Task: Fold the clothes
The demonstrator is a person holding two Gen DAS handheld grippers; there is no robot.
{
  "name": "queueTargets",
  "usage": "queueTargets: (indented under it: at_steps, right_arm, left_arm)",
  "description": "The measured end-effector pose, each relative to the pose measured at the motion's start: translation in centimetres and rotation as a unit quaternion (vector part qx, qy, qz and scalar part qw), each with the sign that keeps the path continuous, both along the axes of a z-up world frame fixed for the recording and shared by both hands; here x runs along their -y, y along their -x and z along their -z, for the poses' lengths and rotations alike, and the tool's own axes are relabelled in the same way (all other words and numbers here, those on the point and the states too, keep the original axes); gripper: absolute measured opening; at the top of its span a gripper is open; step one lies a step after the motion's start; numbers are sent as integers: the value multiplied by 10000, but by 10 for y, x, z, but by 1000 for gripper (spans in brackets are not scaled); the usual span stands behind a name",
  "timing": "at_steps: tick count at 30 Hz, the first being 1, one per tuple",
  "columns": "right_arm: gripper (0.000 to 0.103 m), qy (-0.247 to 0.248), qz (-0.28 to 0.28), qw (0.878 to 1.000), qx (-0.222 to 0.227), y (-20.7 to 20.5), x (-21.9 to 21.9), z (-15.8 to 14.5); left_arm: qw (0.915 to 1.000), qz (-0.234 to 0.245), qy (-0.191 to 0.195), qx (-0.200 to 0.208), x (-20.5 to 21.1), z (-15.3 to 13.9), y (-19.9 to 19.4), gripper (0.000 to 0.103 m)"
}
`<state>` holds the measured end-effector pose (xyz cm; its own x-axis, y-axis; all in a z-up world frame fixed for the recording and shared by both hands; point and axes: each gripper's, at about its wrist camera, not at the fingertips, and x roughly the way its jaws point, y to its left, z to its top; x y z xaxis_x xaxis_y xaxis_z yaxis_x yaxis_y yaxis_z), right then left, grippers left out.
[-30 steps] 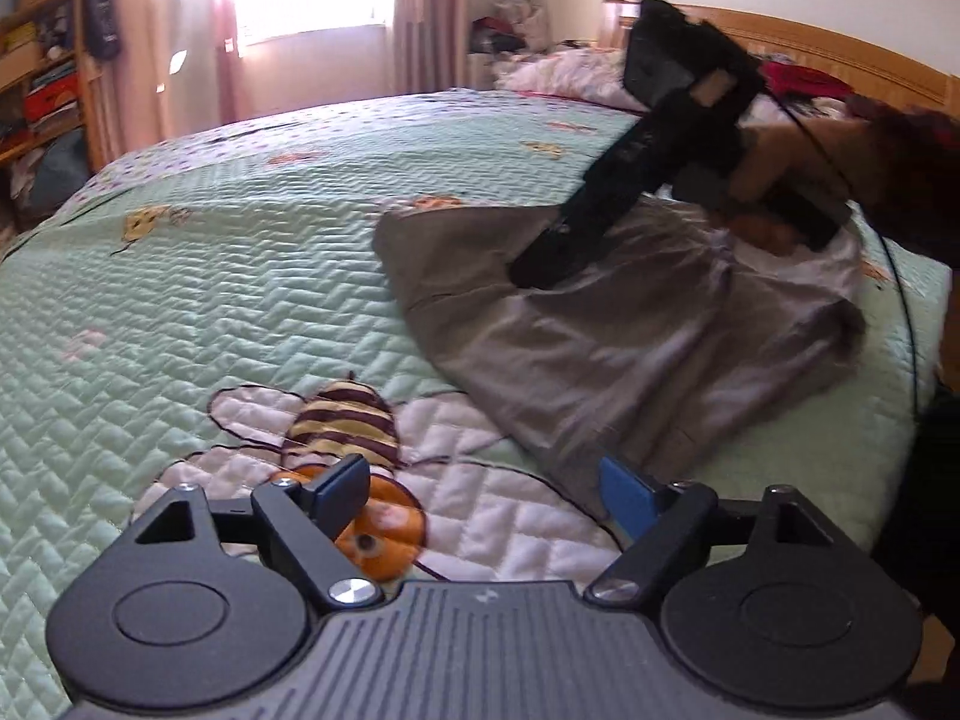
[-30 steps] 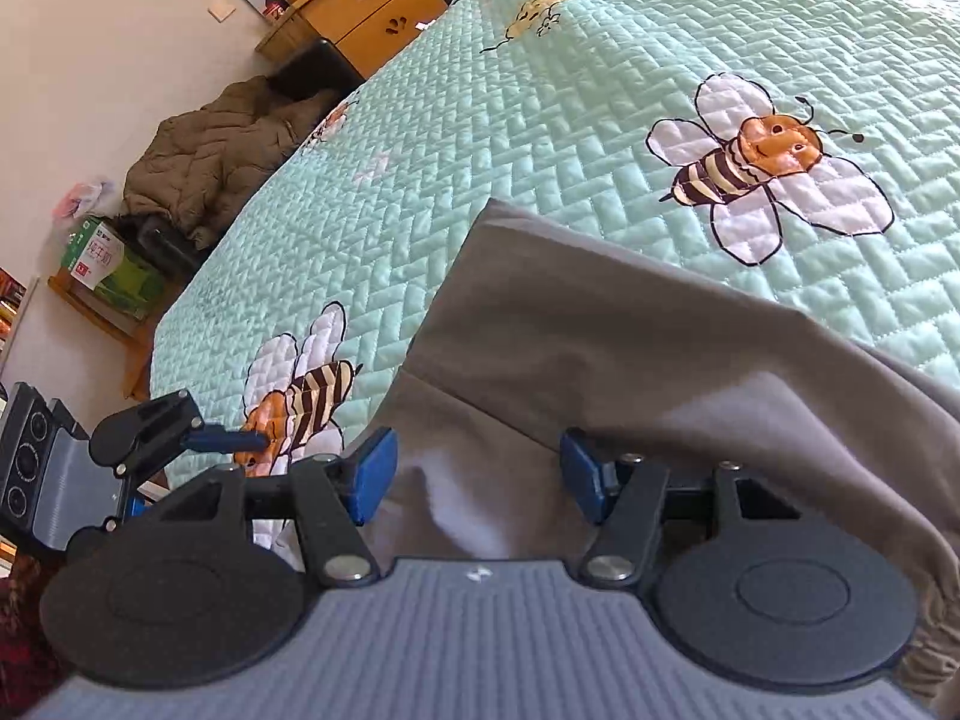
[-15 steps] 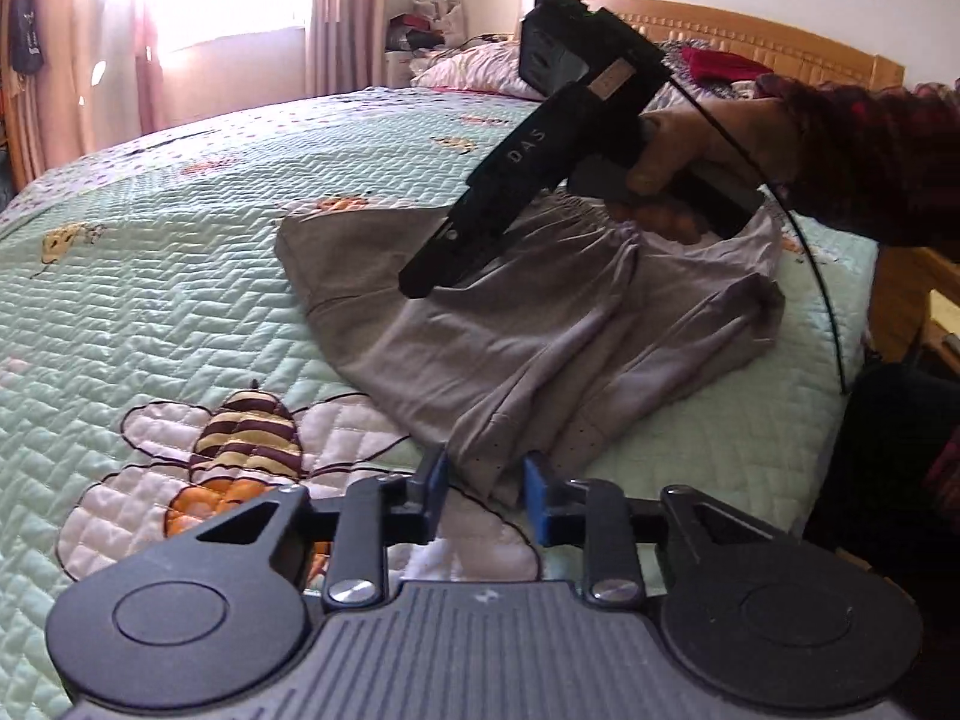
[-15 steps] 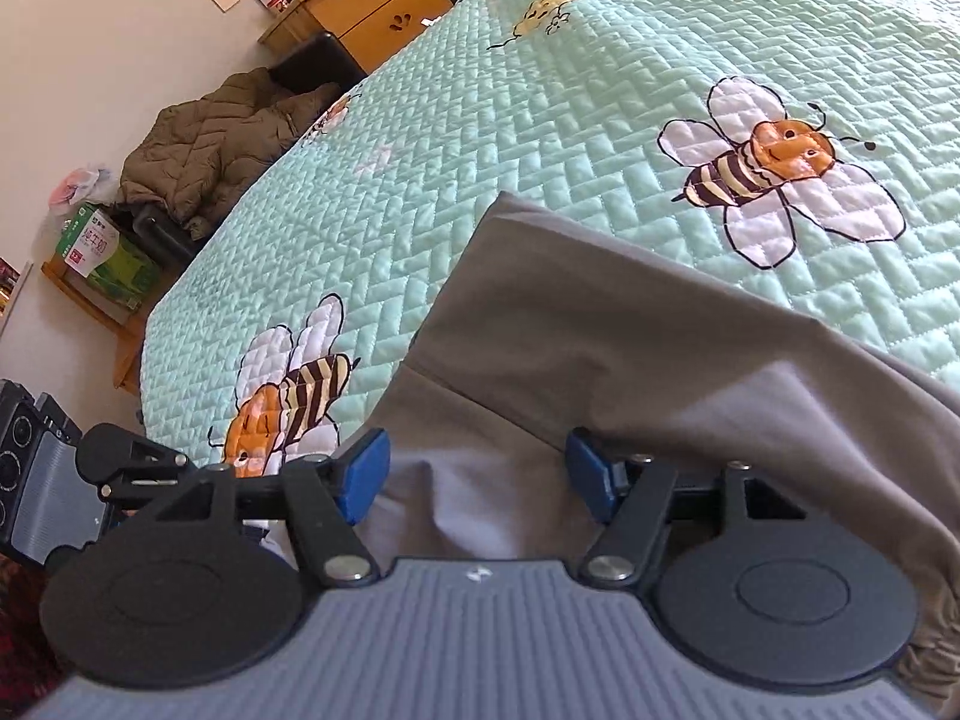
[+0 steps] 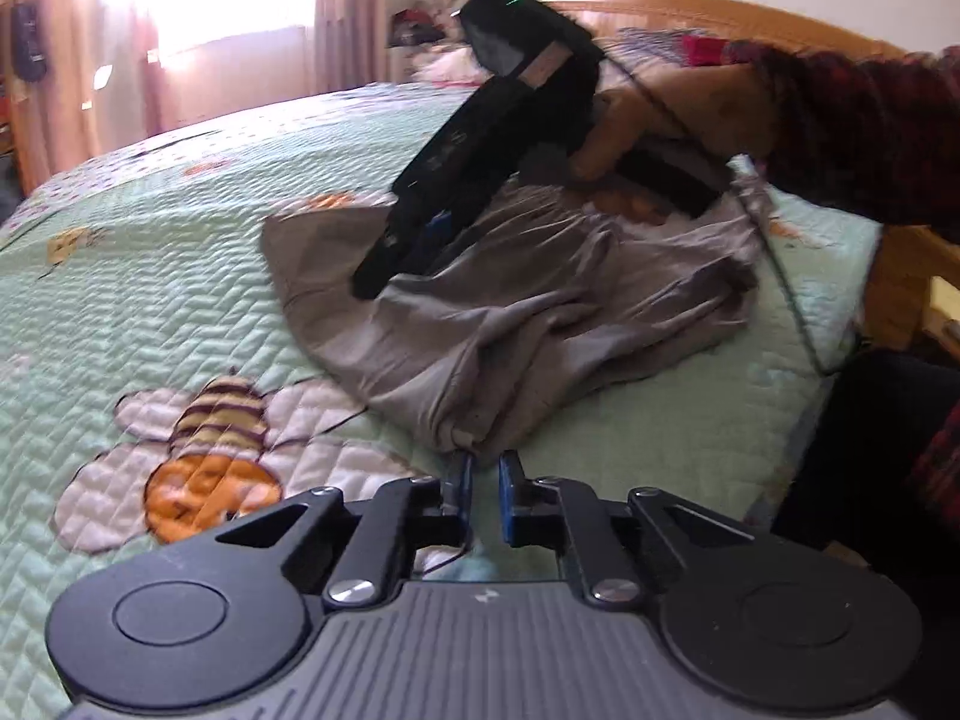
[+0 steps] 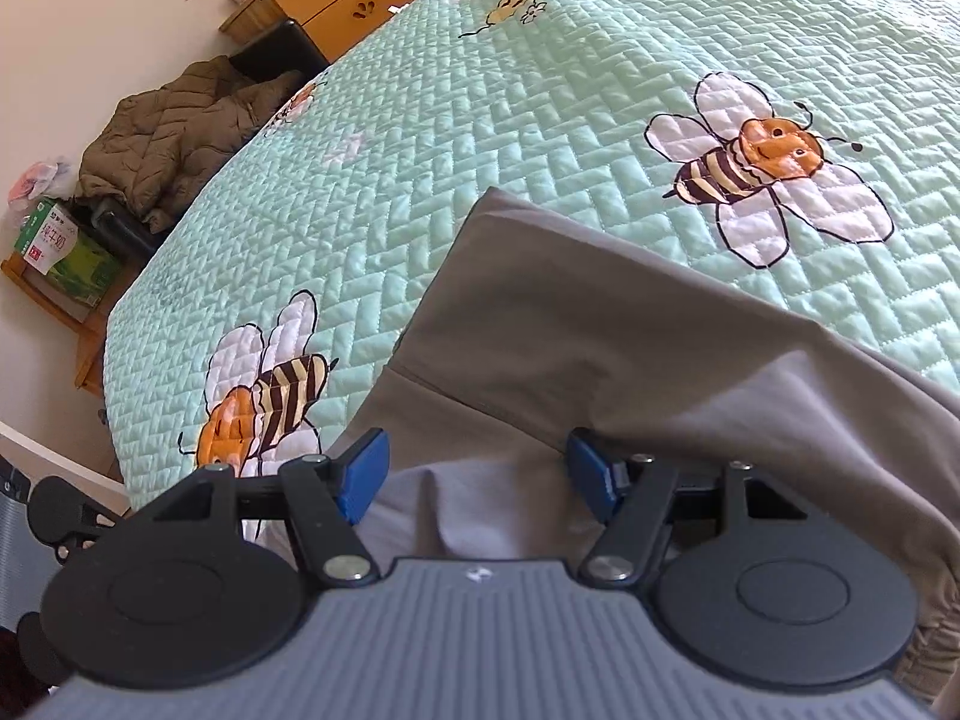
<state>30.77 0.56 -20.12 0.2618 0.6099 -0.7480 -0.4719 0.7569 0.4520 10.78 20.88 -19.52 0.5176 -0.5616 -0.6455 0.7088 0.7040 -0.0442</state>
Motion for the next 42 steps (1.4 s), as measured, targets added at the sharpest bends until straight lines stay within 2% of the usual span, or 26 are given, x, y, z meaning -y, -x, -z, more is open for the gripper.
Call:
queueTargets:
  at_steps: [2, 3, 7, 13, 16, 18, 21, 25, 29, 32, 35, 39, 42]
  right_arm:
    - [68, -54, 38, 10000, -26, 0, 2, 1]
    - [68, -75, 51, 10000, -32, 0, 3, 1]
    - [68, -126, 74, 9999, -41, 0, 4, 1]
    - [70, -168, 72, 9998, -15, 1, 3, 2]
    - [70, -183, 77, 9998, 1, 1, 3, 2]
    - [71, -194, 68, 9998, 6, 1, 4, 2]
    - [73, -242, 78, 9997, 2, 1, 4, 2]
    - [77, -250, 59, 9996, 85, 4, 2, 3]
    - [79, -197, 36, 9997, 158, 6, -1, 2]
    - [79, -225, 43, 9996, 150, 5, 0, 3]
    - [79, -268, 56, 9995, 152, 6, 2, 3]
    - [79, -305, 79, 9994, 142, 6, 2, 3]
    - [79, -325, 84, 9993, 141, 6, 3, 3]
  left_arm:
    - [9996, -177, 203, -112, -5, 1, 2, 14]
    - [9992, -274, 252, -116, -7, 0, 4, 19]
    - [9976, -660, 140, 139, -12, -3, 14, 32]
    - [9923, -1107, 414, 366, -14, -13, 8, 35]
    - [9903, -1254, 180, 571, -5, -12, 9, 29]
    - [9893, -1307, 108, 647, 0, -11, 13, 29]
    - [9857, -1357, -274, 963, 14, -8, 25, 29]
    - [9708, -1665, -844, 1508, 36, -3, 35, 30]
    - [9654, -1612, -1150, 1699, 54, 4, 40, 33]
    - [9551, -1655, -1505, 1941, 67, 9, 44, 33]
    - [9459, -1791, -1661, 2136, 74, 9, 45, 34]
    - [9382, -1717, -1959, 2278, 87, 8, 41, 40]
    - [9318, -1643, -2198, 2376, 97, 7, 38, 52]
